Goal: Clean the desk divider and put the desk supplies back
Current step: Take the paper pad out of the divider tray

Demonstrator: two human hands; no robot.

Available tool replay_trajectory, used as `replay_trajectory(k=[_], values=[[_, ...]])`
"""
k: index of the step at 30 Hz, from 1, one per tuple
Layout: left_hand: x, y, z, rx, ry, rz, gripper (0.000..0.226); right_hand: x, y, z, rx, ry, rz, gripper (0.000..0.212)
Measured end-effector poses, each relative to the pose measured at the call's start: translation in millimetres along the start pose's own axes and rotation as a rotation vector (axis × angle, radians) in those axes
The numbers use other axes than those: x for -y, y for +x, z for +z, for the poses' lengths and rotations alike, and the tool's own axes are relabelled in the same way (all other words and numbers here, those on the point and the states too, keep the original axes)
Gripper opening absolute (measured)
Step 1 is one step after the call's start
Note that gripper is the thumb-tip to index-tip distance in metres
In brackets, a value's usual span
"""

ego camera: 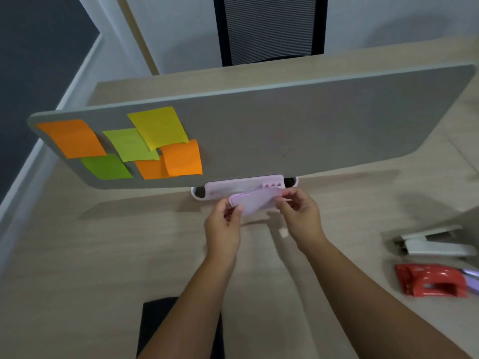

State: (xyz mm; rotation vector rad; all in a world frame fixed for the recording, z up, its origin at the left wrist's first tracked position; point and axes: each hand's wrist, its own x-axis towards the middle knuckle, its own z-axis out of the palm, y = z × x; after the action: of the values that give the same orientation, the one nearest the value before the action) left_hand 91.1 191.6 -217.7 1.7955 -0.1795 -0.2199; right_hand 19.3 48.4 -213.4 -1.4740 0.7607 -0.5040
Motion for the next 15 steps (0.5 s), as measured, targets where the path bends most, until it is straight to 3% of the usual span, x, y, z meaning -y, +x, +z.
replay_trajectory(k=[6, 8, 10, 13, 15], values=[[-4.8, -98.2, 56.7, 0.265, -0.003, -0.195, 0.004, -13.7, -69.7, -98.1, -0.269, -0.049, 0.084, 0.017], [-0.3, -130.1, 80.8, 0.343, 0.016, -0.251, 0.019, -23.1, -90.3, -135.3, -0.369, -0.087, 0.131, 0.021], [3.0, -155.3, 100.2, 0.404, 0.02, -0.298, 0.023, -30.9, -108.6, -167.0, -0.425, -0.112, 0.176, 0.023], [-0.3, -185.8, 127.3, 0.488, -0.02, -0.347, 0.012, -39.1, -134.4, -212.1, -0.452, -0.176, 0.188, 0.022], [-4.1, -205.0, 148.1, 0.561, 0.038, -0.33, 0.02, -44.2, -151.6, -244.9, -0.487, -0.214, 0.204, 0.023]])
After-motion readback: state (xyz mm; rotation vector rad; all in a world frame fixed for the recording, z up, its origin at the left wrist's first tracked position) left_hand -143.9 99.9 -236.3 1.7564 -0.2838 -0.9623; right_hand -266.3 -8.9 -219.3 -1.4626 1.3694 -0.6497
